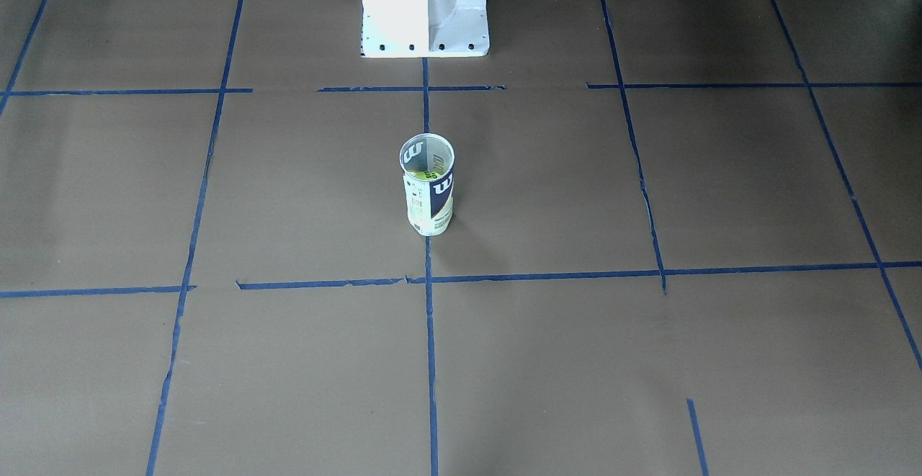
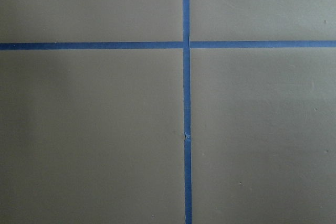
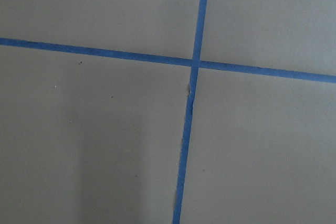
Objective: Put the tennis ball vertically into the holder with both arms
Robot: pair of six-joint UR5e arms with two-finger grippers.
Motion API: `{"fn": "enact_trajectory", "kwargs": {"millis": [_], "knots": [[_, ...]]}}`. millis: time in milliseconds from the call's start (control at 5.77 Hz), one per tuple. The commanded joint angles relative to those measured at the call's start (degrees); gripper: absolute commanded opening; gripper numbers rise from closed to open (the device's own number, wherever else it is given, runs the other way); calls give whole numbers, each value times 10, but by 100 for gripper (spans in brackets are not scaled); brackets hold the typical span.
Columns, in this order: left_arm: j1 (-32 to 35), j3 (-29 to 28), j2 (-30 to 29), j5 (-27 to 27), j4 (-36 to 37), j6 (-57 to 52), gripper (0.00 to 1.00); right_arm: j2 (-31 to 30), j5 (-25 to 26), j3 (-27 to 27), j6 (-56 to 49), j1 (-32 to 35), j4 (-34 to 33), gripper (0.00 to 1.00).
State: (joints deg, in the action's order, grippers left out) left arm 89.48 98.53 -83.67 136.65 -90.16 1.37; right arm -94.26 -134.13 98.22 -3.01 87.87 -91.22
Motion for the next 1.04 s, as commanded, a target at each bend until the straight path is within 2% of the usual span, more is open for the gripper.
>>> {"fn": "enact_trajectory", "kwargs": {"millis": [0,346,693,866], "knots": [[-4,-3,-4,-3,3,1,100,5,-4,7,-42,6,-49,100],[-26,-5,-6,-3,10,0,100,-2,-2,23,-44,11,-67,100],[-30,-12,-32,-1,54,-3,100,-15,-5,21,-44,10,-63,100],[-29,-14,-26,2,49,-5,100,-15,-3,15,-43,10,-61,100]]}}
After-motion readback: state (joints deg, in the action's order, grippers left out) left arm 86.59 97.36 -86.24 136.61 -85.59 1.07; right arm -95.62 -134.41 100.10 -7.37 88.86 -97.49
